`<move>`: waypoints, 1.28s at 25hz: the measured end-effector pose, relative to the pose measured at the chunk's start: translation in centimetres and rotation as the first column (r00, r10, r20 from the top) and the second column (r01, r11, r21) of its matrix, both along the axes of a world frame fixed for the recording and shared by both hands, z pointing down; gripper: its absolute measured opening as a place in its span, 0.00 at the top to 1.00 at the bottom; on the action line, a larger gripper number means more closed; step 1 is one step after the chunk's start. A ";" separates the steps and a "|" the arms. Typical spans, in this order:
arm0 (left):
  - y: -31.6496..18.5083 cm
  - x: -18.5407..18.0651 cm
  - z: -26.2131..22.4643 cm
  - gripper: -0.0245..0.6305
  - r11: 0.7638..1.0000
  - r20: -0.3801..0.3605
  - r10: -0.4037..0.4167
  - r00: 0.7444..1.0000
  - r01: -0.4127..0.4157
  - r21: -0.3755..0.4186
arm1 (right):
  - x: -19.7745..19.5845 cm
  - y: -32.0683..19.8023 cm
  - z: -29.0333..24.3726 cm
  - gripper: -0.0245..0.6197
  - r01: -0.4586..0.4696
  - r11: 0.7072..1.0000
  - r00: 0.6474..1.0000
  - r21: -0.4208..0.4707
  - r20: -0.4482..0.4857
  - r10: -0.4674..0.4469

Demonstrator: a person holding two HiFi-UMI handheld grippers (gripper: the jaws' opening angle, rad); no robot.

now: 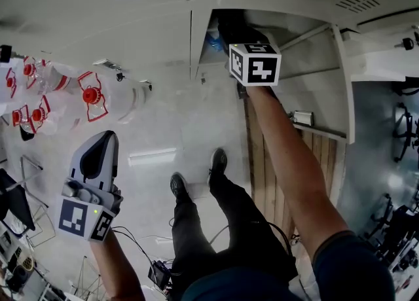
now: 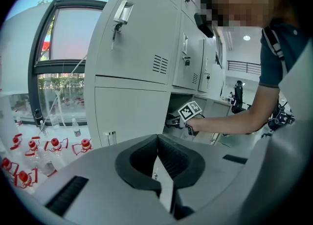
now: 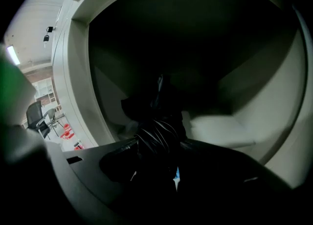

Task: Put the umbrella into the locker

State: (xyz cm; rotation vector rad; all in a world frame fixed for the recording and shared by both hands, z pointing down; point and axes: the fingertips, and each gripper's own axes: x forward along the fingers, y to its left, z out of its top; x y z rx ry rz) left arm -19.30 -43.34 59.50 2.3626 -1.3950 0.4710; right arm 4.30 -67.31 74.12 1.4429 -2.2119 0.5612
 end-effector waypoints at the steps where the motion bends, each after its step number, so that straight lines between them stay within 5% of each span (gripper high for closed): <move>1: 0.0 0.1 0.0 0.93 1.000 -0.001 0.000 1.000 0.000 0.000 | -0.2 -0.4 -0.1 0.64 0.000 1.000 1.000 0.000 -0.010 0.000; 21: -0.4 0.5 -2.7 0.93 0.999 0.000 -0.011 1.000 0.011 0.040 | 0.0 -3.8 -1.4 0.58 0.060 0.996 0.996 0.071 -0.074 -0.055; 32: 4.3 -2.5 -8.9 0.93 0.998 0.020 0.013 1.000 -0.014 0.068 | -0.4 5.7 -10.7 0.59 0.035 0.988 0.999 0.153 -0.030 -0.031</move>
